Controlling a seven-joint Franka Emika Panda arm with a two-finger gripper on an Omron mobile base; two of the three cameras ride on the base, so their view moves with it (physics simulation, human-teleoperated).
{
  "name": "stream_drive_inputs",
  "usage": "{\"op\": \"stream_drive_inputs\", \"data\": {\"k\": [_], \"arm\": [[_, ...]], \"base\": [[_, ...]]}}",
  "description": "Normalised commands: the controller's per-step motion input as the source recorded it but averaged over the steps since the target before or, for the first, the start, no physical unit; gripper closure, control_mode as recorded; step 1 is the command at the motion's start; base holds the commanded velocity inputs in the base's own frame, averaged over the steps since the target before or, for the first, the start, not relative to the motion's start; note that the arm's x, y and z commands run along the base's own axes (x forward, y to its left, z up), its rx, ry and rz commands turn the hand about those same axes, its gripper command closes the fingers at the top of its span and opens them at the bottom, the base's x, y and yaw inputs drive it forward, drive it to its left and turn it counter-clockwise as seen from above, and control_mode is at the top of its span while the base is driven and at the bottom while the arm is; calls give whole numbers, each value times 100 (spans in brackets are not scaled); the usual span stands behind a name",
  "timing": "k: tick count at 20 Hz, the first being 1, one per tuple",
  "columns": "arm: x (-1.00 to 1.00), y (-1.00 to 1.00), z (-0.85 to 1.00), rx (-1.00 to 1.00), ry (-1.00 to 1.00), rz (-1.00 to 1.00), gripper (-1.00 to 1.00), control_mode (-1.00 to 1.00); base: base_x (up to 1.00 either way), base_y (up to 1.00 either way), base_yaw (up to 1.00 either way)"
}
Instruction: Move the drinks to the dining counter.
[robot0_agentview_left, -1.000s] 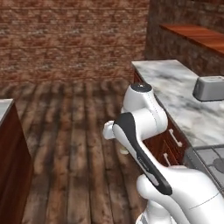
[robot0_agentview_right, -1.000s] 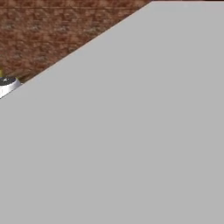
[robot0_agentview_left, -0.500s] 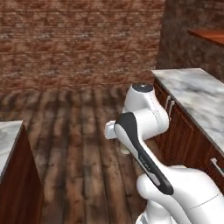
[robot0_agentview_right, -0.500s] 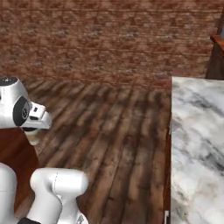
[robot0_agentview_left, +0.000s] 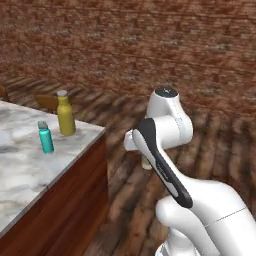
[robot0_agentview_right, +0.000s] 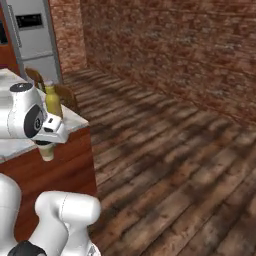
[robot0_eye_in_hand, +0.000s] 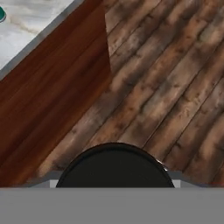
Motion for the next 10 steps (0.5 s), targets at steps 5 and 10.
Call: {"op": "stream_drive_inputs", "data": {"k": [5, 10], "arm": [[0, 0, 0, 0, 0, 0, 100, 100], [0, 0, 0, 0, 0, 0, 100, 100]], "base": [[70, -1, 91], [100, -10, 73]]}}
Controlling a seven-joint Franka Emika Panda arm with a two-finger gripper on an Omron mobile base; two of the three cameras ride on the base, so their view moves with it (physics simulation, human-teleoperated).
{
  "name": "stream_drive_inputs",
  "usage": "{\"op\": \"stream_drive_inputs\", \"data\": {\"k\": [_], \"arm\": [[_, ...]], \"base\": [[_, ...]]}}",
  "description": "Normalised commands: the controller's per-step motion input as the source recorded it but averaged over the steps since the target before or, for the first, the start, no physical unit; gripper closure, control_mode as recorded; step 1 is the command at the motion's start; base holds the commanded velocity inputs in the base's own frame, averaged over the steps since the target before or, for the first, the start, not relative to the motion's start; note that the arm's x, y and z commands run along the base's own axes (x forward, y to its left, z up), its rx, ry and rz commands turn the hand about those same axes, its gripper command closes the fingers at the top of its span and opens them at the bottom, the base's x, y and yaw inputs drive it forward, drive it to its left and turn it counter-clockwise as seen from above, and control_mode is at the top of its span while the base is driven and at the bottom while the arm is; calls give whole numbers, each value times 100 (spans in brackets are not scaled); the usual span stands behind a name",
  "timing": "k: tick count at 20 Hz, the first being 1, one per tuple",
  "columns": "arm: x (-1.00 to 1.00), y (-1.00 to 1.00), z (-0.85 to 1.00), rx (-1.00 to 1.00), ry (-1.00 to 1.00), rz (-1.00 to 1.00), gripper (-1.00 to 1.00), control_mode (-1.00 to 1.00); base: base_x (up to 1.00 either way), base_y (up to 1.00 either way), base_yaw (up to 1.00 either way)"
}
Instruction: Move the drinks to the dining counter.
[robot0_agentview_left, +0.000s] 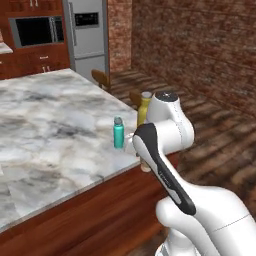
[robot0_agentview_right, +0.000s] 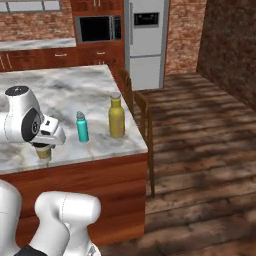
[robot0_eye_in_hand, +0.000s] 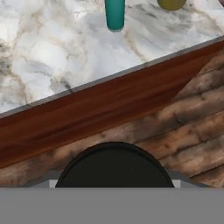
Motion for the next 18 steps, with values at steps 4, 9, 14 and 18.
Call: {"op": "stream_drive_inputs", "data": {"k": [4, 9, 14, 18], "arm": [[0, 0, 0, 0, 0, 0, 100, 100], [0, 0, 0, 0, 0, 0, 100, 100], [0, 0, 0, 0, 0, 0, 100, 100], [0, 0, 0, 0, 0, 0, 100, 100]], "base": [[59, 5, 11], [27, 58, -12], [40, 100, 11], [74, 41, 53]]}}
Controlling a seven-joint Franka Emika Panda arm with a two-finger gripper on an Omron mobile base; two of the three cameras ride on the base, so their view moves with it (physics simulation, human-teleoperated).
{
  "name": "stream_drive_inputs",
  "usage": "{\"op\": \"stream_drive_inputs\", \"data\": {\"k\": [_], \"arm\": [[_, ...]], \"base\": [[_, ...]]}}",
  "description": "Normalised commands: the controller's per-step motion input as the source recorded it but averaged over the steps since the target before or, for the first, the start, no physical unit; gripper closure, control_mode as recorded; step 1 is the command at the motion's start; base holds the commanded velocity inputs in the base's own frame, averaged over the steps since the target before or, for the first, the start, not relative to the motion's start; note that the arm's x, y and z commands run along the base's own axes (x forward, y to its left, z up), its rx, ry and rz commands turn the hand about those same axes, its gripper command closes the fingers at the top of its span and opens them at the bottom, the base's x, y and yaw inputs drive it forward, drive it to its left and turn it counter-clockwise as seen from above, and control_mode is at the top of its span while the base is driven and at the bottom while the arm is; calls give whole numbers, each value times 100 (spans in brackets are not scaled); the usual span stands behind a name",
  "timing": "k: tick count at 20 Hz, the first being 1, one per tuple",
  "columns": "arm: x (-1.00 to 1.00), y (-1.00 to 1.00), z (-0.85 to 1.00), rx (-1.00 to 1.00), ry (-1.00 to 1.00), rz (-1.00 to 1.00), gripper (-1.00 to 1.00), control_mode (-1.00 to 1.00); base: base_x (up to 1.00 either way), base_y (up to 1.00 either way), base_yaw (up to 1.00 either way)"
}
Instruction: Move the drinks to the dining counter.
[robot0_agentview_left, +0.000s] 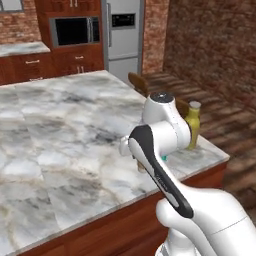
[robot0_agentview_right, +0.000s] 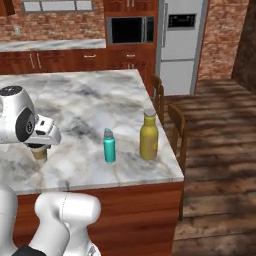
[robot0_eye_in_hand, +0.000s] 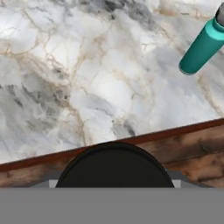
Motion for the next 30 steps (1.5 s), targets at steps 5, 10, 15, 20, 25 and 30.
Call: {"op": "stream_drive_inputs", "data": {"k": [5, 10, 15, 20, 25, 30], "arm": [[0, 0, 0, 0, 0, 0, 100, 100], [0, 0, 0, 0, 0, 0, 100, 100], [0, 0, 0, 0, 0, 0, 100, 100], [0, 0, 0, 0, 0, 0, 100, 100], [59, 0, -2, 0, 7, 0, 100, -100], [45, 0, -8, 0, 5, 1, 100, -100]], "base": [[93, 0, 58], [89, -22, 36], [99, -7, 0], [93, 0, 0], [17, 0, 0], [0, 0, 0]]}}
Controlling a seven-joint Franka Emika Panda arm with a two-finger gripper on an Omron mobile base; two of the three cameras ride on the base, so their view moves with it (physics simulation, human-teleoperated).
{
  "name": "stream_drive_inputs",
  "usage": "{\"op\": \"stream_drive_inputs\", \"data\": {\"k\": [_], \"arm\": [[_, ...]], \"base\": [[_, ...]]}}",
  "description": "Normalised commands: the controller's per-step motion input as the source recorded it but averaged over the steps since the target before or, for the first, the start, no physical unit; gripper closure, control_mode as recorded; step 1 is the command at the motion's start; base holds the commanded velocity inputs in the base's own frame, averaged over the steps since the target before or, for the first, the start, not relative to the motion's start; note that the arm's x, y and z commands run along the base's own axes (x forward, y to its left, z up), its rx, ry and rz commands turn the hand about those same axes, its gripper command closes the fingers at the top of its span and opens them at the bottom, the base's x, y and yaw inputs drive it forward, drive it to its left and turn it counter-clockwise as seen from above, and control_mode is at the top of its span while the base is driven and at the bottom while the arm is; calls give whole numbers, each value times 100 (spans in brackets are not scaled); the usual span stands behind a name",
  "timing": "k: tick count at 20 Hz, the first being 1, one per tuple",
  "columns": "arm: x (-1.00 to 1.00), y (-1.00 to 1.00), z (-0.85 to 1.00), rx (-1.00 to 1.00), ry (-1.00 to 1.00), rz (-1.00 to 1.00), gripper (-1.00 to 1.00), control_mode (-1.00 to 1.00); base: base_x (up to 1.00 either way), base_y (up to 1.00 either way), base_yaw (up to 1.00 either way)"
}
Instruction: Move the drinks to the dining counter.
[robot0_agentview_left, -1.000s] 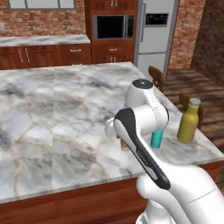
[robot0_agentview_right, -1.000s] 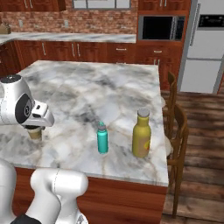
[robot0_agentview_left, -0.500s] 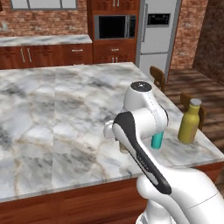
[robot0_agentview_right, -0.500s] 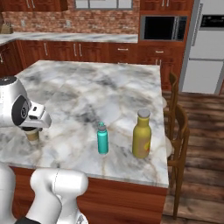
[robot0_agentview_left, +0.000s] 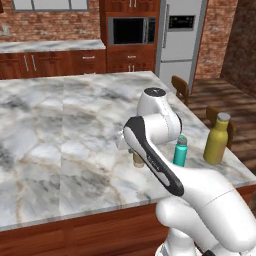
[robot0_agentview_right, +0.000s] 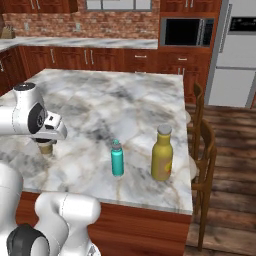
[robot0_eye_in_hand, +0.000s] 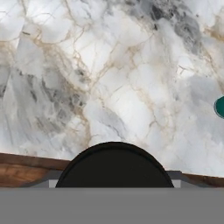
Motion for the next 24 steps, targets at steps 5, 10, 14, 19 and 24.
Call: {"op": "stream_drive_inputs", "data": {"k": [5, 10, 14, 19, 24], "arm": [[26, 0, -16, 0, 0, 0, 100, -100], [12, 0, -20, 0, -4, 0, 100, -100], [7, -1, -31, 0, -1, 0, 100, -100], [8, 0, -38, 0, -1, 0, 100, -100], [11, 0, -31, 0, 0, 0, 100, -100]], "base": [[0, 0, 0], [0, 0, 0], [0, 0, 0], [0, 0, 0], [0, 0, 0]]}}
